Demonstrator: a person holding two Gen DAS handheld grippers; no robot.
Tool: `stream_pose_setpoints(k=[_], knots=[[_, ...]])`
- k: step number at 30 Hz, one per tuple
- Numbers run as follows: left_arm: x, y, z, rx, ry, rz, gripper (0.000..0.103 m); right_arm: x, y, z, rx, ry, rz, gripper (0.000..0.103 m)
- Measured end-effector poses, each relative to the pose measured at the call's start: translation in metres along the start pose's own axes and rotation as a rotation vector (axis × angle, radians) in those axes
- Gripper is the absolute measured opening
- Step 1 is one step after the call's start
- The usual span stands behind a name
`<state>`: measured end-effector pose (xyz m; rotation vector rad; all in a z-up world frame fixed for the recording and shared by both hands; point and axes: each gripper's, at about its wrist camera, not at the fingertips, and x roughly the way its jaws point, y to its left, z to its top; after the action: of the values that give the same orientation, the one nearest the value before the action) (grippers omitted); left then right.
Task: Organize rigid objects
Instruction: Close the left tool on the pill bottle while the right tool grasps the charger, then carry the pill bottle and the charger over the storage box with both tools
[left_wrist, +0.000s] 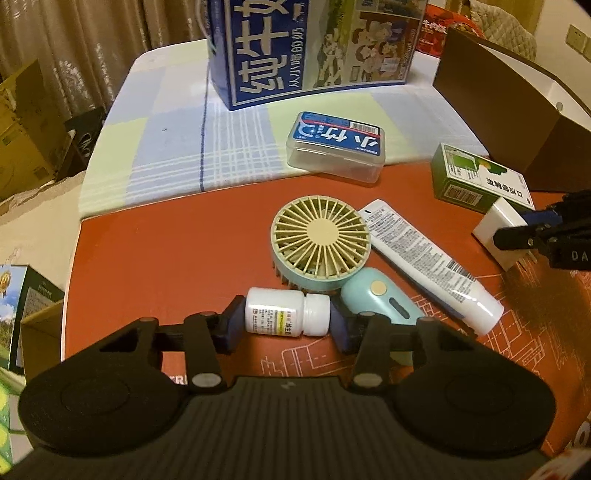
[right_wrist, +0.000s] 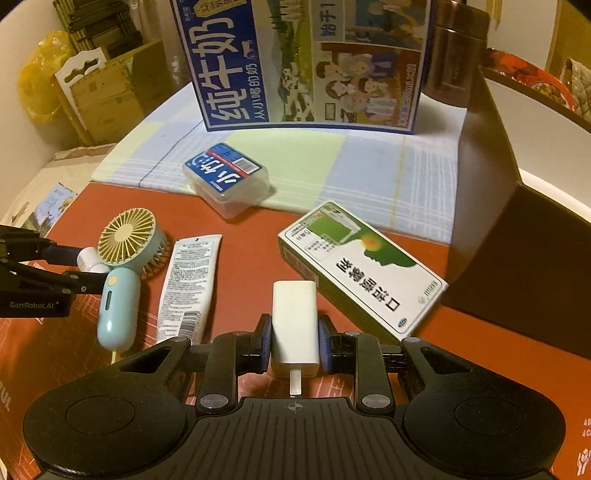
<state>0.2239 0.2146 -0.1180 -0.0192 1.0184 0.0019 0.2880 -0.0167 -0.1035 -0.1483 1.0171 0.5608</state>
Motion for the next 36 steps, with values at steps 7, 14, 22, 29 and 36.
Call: stream_pose_setpoints(k=[7,14,22,29,36], knots=[[-0.012,0.0,-0.004,-0.062,0.001,0.028,0.043,-0.007,-0.001,-0.005,0.001,0.001,0.007,0.022],[-0.038,-0.006,-0.003,-0.122,-0.015,0.017,0.043,-0.022,-0.003,-0.008,0.012,-0.024,0.017,0.022],[-0.067,-0.04,0.008,-0.097,-0.066,-0.022,0.043,-0.049,-0.012,-0.016,0.031,-0.064,0.022,0.022],[-0.081,-0.08,0.017,-0.046,-0.106,-0.066,0.043,-0.081,-0.029,-0.028,0.053,-0.107,0.011,0.022],[-0.087,-0.127,0.031,0.007,-0.137,-0.107,0.043,-0.115,-0.061,-0.04,0.086,-0.148,-0.012,0.022]])
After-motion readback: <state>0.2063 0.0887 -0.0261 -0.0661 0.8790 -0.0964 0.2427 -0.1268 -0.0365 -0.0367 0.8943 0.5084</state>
